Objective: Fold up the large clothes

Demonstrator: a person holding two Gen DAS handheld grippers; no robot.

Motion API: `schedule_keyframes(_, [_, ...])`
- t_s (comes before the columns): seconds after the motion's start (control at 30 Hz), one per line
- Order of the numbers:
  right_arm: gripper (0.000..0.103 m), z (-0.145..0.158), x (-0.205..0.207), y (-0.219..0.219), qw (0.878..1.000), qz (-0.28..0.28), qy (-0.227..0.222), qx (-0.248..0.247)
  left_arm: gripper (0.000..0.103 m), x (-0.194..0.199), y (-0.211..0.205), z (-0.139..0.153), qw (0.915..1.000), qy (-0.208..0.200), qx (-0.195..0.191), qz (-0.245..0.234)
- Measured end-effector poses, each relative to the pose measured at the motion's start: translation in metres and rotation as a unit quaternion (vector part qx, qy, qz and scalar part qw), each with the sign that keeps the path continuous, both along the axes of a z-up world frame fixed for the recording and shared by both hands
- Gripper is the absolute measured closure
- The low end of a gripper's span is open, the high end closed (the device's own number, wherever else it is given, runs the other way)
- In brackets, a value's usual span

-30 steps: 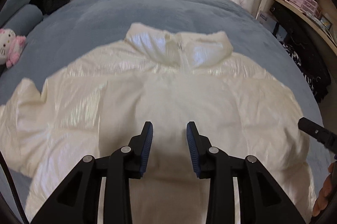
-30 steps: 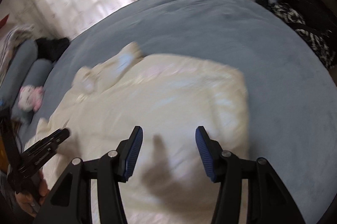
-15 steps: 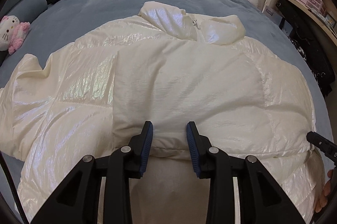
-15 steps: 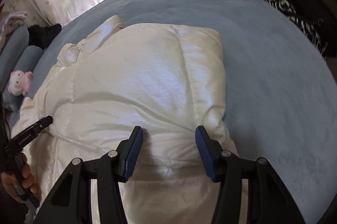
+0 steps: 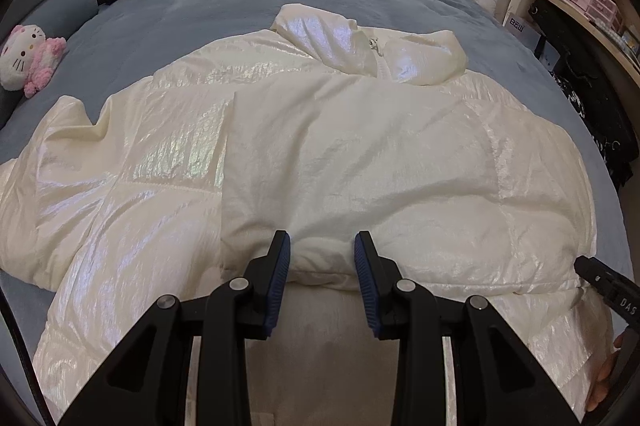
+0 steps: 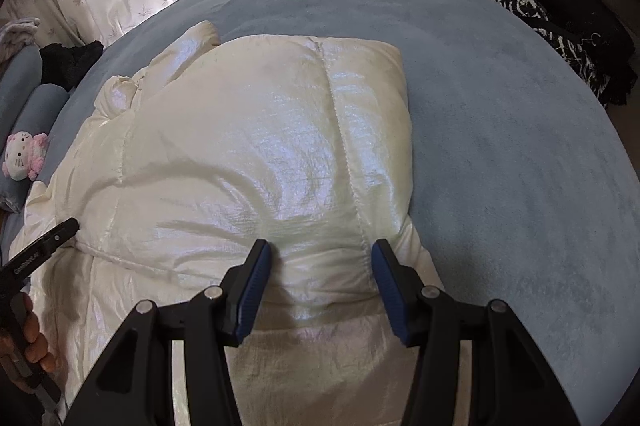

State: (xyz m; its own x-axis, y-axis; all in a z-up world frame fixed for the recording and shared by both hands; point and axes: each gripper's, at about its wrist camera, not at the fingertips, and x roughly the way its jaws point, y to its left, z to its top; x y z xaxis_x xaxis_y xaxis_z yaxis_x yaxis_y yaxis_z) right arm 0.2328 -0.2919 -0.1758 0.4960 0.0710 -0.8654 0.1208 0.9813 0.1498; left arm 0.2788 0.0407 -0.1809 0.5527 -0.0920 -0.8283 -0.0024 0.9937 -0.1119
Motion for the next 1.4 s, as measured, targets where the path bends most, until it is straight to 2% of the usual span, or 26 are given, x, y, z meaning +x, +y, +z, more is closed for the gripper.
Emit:
schedule_keyframes(0.17, [0.046, -0.002, -0.005, -0.001, 1.0, -0.014, -0.012, 0.01, 0.07, -0.008, -0.002, 0.005, 0.9999, -0.012, -0.005, -0.002])
schedule_keyframes(0.23, [0.046, -0.003, -0.006, -0.001, 1.0, -0.019, -0.015, 0.014, 0.064, -0.012, -0.004, 0.006, 0.9998, -0.015, -0.011, -0.009])
schedule_keyframes(0.27, [0.046, -0.003, -0.007, -0.001, 1.0, -0.021, -0.016, 0.014, 0.057, -0.014, -0.005, 0.005, 0.9996, -0.015, -0.019, -0.013])
schedule_keyframes(0.3, [0.046, -0.004, -0.008, -0.001, 0.999, -0.023, -0.019, 0.014, 0.056, -0.018, -0.006, 0.005, 0.9995, -0.016, -0.024, -0.012])
schedule_keyframes(0.47, [0.044, -0.005, -0.014, 0.0, 0.999, -0.033, -0.023, 0.015, 0.056, -0.031, -0.011, 0.003, 0.9994, -0.003, -0.034, -0.01])
schedule_keyframes(0.6, [0.043, -0.002, -0.024, 0.005, 0.999, -0.036, -0.009, 0.017, 0.056, -0.047, -0.01, 0.008, 0.999, -0.009, -0.044, -0.004])
schedule_keyframes(0.77, [0.043, 0.011, -0.053, 0.02, 1.0, -0.019, -0.007, 0.018, 0.057, -0.086, -0.009, 0.029, 0.9985, -0.049, -0.02, -0.01])
schedule_keyframes(0.9, [0.043, 0.029, -0.087, 0.035, 0.999, -0.01, -0.02, 0.041, 0.063, -0.126, -0.003, 0.05, 0.9963, -0.085, -0.006, -0.013])
schedule_keyframes(1.13, [0.043, 0.059, -0.14, 0.078, 0.997, 0.015, -0.04, 0.068, 0.064, -0.191, 0.031, 0.085, 0.9908, -0.135, 0.001, 0.004])
schedule_keyframes(1.27, [0.043, 0.074, -0.161, 0.112, 0.996, 0.037, -0.051, 0.06, 0.064, -0.211, 0.064, 0.096, 0.9912, -0.129, -0.027, 0.016])
schedule_keyframes(1.4, [0.043, 0.084, -0.176, 0.151, 0.995, 0.07, -0.056, 0.042, 0.063, -0.231, 0.097, 0.103, 0.9891, -0.138, -0.035, 0.039])
